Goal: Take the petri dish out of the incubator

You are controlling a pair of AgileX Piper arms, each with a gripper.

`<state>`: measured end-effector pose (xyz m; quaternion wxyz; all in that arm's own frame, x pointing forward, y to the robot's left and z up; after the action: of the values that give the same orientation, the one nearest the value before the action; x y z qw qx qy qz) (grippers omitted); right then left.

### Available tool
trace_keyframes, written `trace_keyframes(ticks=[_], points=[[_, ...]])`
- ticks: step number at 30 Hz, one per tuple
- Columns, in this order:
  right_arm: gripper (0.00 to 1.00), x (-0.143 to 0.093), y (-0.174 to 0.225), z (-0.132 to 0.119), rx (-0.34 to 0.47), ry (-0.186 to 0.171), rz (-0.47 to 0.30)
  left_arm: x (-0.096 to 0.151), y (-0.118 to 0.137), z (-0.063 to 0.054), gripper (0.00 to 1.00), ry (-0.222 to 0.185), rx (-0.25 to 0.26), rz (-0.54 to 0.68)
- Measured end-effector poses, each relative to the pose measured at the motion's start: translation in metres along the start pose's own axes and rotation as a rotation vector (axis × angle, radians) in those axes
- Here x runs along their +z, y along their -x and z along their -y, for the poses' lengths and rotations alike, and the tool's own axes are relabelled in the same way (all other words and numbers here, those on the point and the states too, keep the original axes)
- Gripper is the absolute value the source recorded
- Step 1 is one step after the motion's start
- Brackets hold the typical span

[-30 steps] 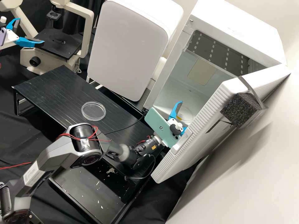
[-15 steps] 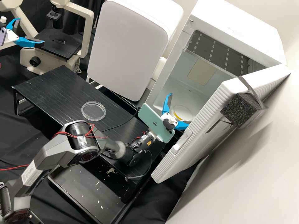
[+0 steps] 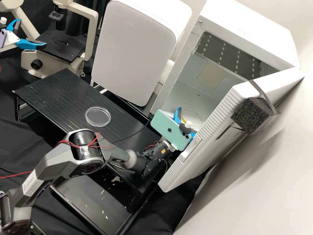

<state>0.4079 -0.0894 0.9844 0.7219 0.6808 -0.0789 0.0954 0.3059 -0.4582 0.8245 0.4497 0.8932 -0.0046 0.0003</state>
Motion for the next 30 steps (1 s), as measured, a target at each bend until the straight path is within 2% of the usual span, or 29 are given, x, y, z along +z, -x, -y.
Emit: trace_keyframes(ticks=[3, 9, 16, 20, 30], points=[[1.00, -0.003, -0.003, -0.002, -0.022, 0.014, -0.025, 0.000, 0.000, 0.000, 1.00, 0.000, 0.000, 0.000], [1.00, -0.008, -0.007, 0.002, -0.123, 0.038, -0.047, 0.000, 0.000, 0.000, 1.00, 0.000, 0.000, 0.000], [1.00, -0.009, -0.012, -0.001, -0.140, 0.029, -0.029, 0.000, 0.000, 0.000, 1.00, 0.000, 0.000, 0.000], [1.00, -0.010, -0.015, -0.003, -0.153, 0.012, -0.023, 0.000, 0.000, 0.000, 1.00, 0.000, 0.000, 0.000], [1.00, -0.001, -0.021, 0.004, -0.183, 0.008, -0.016, 0.000, 0.000, 0.000, 1.00, 0.000, 0.000, 0.000]])
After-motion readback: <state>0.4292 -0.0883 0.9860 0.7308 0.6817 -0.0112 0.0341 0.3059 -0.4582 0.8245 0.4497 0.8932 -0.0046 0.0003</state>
